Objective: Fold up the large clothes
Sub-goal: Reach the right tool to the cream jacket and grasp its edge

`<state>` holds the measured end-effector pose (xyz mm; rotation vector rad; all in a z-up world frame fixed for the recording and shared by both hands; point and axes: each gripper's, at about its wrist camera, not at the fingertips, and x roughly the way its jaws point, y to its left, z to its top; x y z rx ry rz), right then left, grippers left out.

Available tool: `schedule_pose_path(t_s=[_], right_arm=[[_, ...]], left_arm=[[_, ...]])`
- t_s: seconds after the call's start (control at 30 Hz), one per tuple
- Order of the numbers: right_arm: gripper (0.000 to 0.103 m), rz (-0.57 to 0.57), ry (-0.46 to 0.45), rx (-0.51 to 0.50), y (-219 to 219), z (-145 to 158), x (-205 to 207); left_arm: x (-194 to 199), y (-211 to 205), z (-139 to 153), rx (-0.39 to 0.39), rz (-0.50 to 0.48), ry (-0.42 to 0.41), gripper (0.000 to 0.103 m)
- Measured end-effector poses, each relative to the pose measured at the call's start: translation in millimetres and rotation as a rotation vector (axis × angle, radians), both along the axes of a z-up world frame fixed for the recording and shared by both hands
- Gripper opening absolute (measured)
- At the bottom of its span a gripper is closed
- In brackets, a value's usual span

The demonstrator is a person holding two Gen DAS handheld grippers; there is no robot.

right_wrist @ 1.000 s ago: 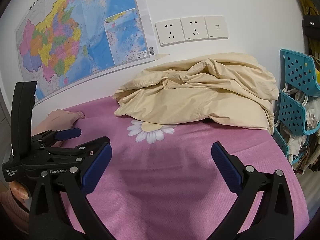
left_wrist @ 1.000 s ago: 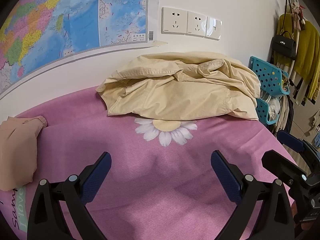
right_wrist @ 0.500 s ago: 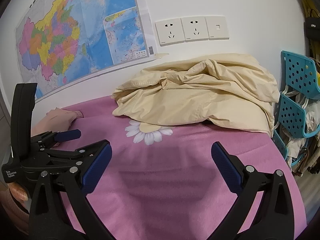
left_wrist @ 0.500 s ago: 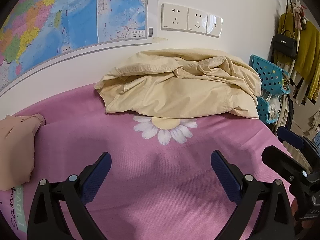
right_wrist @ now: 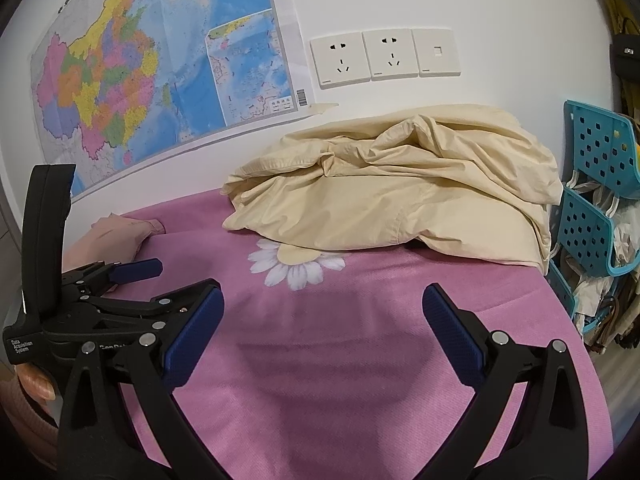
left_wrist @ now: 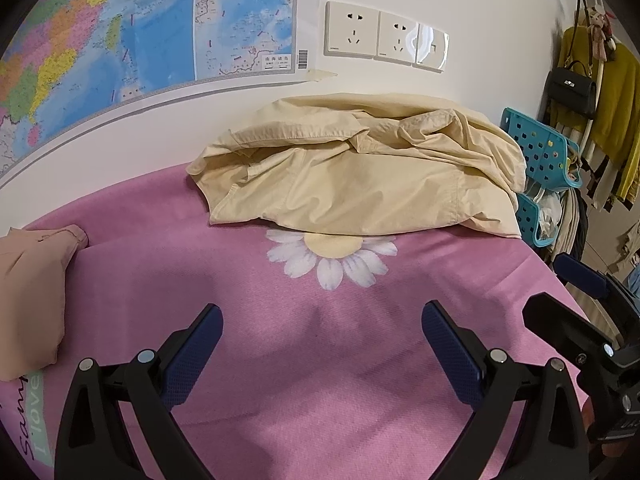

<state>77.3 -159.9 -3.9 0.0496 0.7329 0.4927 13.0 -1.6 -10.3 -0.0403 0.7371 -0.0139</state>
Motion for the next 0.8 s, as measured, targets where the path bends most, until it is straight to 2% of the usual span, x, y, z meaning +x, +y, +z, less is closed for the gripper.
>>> schedule_pose_path(t_s=[0.57,0.7,0.8], right_arm=[[0.098,0.003,-0.011,-0.021,3,0,5],[0.098,0.023,-0.029,-0.059,7,2,13],[0.098,0.06,-0.06,-0.141,18,3,33]], left_arm=[[7,1,-3,-0.009,-0.002,0.013,0.096],[16,4,-8,-0.022,-0.011,0.037,0.096],[26,10,-13,-0.023,0.0,0.062,0.096]])
